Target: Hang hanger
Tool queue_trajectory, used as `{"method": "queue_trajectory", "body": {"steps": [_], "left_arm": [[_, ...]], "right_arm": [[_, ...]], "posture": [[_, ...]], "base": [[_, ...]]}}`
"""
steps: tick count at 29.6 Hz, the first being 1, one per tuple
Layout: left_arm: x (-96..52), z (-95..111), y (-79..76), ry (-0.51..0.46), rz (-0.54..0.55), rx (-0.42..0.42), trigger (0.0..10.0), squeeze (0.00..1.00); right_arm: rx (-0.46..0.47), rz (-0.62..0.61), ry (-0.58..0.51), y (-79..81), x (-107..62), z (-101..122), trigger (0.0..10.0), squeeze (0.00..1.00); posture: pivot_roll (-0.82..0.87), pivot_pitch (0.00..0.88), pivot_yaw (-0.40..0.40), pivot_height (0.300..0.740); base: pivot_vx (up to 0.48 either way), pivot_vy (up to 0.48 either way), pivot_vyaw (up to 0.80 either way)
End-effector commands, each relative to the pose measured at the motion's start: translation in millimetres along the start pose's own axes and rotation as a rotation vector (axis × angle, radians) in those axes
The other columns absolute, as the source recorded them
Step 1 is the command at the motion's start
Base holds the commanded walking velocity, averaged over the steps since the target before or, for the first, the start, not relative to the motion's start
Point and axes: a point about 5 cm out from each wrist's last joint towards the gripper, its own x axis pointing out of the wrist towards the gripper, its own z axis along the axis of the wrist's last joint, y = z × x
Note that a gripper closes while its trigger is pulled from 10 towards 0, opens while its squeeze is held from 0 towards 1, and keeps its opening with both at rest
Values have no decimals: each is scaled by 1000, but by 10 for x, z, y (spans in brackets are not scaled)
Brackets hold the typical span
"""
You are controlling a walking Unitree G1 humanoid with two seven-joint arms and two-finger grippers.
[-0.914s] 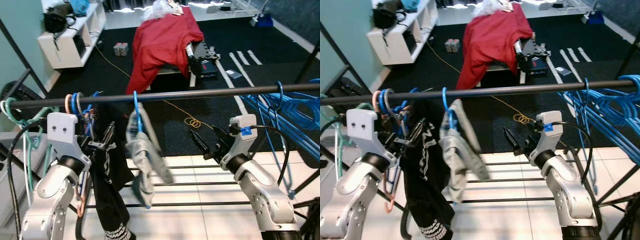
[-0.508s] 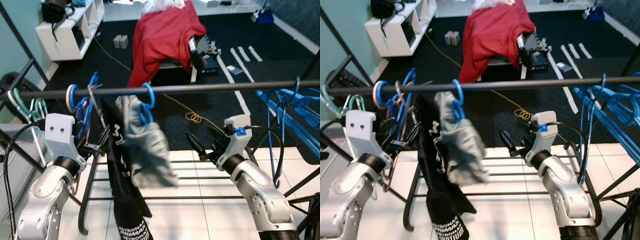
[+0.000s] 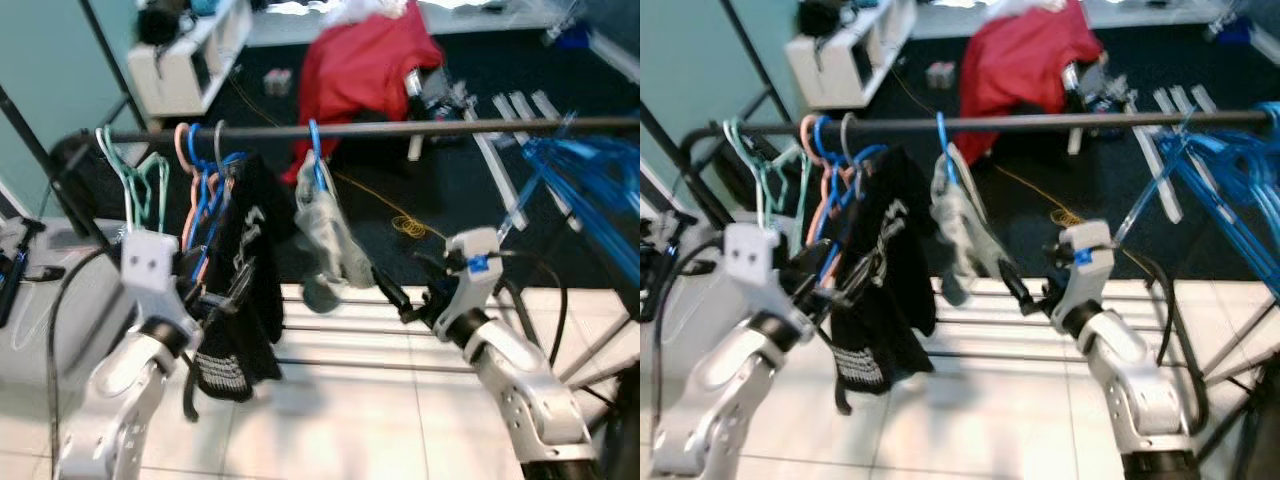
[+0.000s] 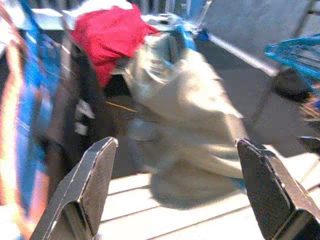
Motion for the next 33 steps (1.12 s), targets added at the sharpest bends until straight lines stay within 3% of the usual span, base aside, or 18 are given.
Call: {"method": "queue_trajectory", "body": {"steps": [1, 6, 9, 12, 13, 19, 23, 28, 33], "left_arm": [[31, -10, -54, 7, -41, -9, 10000, 0], [185, 24, -121, -21, -81, 0, 10000, 0], [456, 119, -35, -70, 17, 88, 10000, 0], [507, 157, -28, -91, 33, 108, 10000, 0], [565, 207, -36, -115, 44, 195, 10000, 0], [582, 214, 78, -111, 123, 272, 10000, 0], [556, 139, 384, -55, 286, 326, 10000, 0], [541, 14, 518, -4, 319, 341, 10000, 0], [538, -48, 558, 14, 331, 335, 10000, 0]], "right_arm": [[-3, 14, 15, 47, 19, -31, 10000, 0], [-8, 13, 25, 52, 29, -50, 10000, 0], [-10, 20, 20, 66, 30, -56, 10000, 0], [-17, 23, 19, 73, 28, -56, 10000, 0], [-24, 27, 17, 85, 21, -55, 10000, 0], [-21, 24, 14, 90, 13, -51, 10000, 0], [-18, 24, 10, 99, 10, -41, 10000, 0], [-17, 24, 8, 107, 9, -36, 10000, 0], [-16, 23, 8, 111, 3, -34, 10000, 0]], "posture": [[-75, 116, 44, 740], [-77, 113, 44, 740], [-91, 103, 47, 740], [-98, 99, 48, 740], [-103, 101, 52, 740], [-107, 108, 57, 740], [-106, 113, 59, 740], [-108, 118, 62, 740], [-110, 120, 64, 740]], "base": [[0, 0, 0], [0, 0, -706], [0, 0, -565], [0, 0, -329], [0, 0, 0], [0, 0, 0], [0, 0, 0], [0, 0, 0], [0, 0, 0]]}}
